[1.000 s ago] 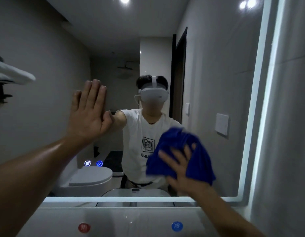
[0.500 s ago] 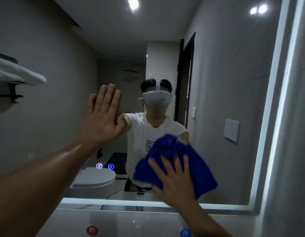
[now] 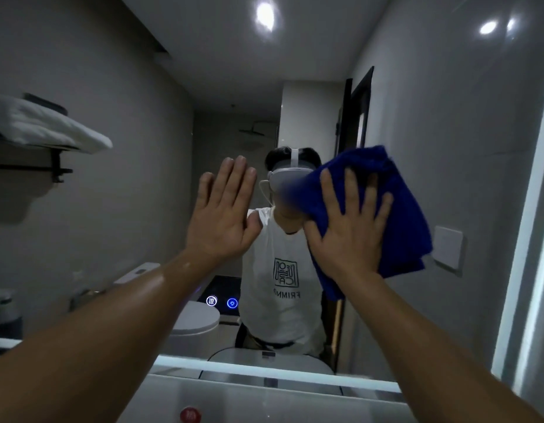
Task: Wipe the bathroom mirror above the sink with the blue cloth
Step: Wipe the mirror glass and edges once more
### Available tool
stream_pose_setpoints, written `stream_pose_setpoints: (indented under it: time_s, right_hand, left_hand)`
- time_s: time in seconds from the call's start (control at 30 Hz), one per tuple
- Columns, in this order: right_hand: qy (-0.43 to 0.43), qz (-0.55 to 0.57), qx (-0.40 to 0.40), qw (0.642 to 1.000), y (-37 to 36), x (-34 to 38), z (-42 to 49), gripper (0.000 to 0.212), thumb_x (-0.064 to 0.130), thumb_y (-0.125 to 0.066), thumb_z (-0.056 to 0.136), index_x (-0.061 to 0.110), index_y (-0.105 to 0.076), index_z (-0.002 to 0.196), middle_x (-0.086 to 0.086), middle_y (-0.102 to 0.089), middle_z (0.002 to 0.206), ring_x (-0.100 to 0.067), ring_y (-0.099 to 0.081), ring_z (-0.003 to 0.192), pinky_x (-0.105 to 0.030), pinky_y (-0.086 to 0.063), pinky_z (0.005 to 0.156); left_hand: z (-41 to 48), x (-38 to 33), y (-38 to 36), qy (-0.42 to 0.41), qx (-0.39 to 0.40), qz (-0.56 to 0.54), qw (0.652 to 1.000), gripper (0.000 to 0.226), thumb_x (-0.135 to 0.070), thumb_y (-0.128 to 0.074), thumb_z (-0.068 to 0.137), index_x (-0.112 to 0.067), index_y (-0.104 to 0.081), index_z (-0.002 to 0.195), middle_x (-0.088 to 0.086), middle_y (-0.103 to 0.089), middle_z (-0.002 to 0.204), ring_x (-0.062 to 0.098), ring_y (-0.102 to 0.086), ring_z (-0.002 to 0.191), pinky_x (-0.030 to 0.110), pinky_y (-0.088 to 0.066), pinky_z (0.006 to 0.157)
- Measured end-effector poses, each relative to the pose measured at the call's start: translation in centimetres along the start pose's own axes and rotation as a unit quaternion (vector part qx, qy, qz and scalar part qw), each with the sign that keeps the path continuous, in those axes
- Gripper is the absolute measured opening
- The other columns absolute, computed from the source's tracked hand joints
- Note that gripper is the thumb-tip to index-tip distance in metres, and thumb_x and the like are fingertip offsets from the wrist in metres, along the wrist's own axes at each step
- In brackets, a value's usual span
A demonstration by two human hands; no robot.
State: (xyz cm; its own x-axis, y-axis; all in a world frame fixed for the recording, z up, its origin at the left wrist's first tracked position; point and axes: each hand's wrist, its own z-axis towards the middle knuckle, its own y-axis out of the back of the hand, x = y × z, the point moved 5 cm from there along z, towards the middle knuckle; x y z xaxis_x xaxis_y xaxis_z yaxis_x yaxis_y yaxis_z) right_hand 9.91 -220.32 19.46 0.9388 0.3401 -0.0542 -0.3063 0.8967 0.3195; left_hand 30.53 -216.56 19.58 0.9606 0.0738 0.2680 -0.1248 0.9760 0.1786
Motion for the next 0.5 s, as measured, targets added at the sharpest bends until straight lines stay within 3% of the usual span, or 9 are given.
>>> stream_pose_setpoints:
  time_s: [0.17, 0.3, 0.33, 0.43, 0.5]
  right_hand:
    - [0.227, -0.005, 0.069, 0.971, -4.0, 1.8, -12.7, 0.08, 0.058, -0.048, 0.081, 0.034, -0.024, 0.153, -0.003, -0.033, 0.152, -0.04, -0.033, 0.135, -0.059, 0.0, 0.119]
    - [0.299, 0.036, 0.07, 0.951, -3.3, 1.1, -10.6, 0.08, 0.051, -0.052, 0.082, 0.037, -0.024, 0.155, 0.001, -0.026, 0.159, -0.037, -0.024, 0.145, -0.055, -0.001, 0.12]
    - [0.267, 0.031, 0.039, 0.962, -2.6, 1.0, -7.2, 0.08, 0.053, -0.049, 0.084, 0.037, -0.018, 0.156, 0.0, -0.019, 0.161, -0.037, -0.017, 0.146, -0.054, 0.002, 0.12]
    - [0.061, 0.064, -0.034, 0.995, 1.3, 1.0, 4.7, 0.075, 0.057, -0.033, 0.09, 0.038, -0.004, 0.157, -0.002, 0.001, 0.165, -0.03, 0.009, 0.148, -0.046, 0.019, 0.117]
    - [0.006, 0.043, -0.034, 0.998, 3.0, 1.8, 9.7, 0.072, 0.059, -0.027, 0.093, 0.036, -0.002, 0.157, -0.004, 0.003, 0.166, -0.033, 0.01, 0.149, -0.05, 0.017, 0.116]
  left_hand:
    - [-0.1, 0.1, -0.2, -0.002, -0.001, 0.006, 1.0, 0.068, -0.042, -0.025, 0.098, -0.006, -0.025, 0.155, 0.016, -0.019, 0.163, 0.03, -0.015, 0.152, 0.056, -0.02, 0.118]
    - [0.0, 0.1, -0.3, 0.006, 0.017, -0.014, 1.0, 0.068, -0.042, -0.024, 0.099, -0.007, -0.02, 0.157, 0.014, -0.011, 0.165, 0.028, -0.008, 0.153, 0.056, -0.016, 0.12]
    - [0.0, 0.1, -0.4, 0.009, 0.022, -0.014, 1.0, 0.068, -0.042, -0.024, 0.099, -0.008, -0.019, 0.157, 0.013, -0.009, 0.166, 0.027, -0.007, 0.154, 0.056, -0.015, 0.12]
    - [-0.1, 0.0, -0.2, 0.005, 0.023, -0.015, 1.0, 0.068, -0.043, -0.029, 0.099, -0.009, -0.019, 0.157, 0.012, -0.009, 0.166, 0.026, -0.007, 0.154, 0.054, -0.014, 0.121]
    - [0.3, 0.4, 0.6, -0.005, 0.009, -0.023, 1.0, 0.066, -0.042, -0.034, 0.097, -0.008, -0.033, 0.154, 0.014, -0.024, 0.163, 0.028, -0.021, 0.151, 0.05, -0.02, 0.118]
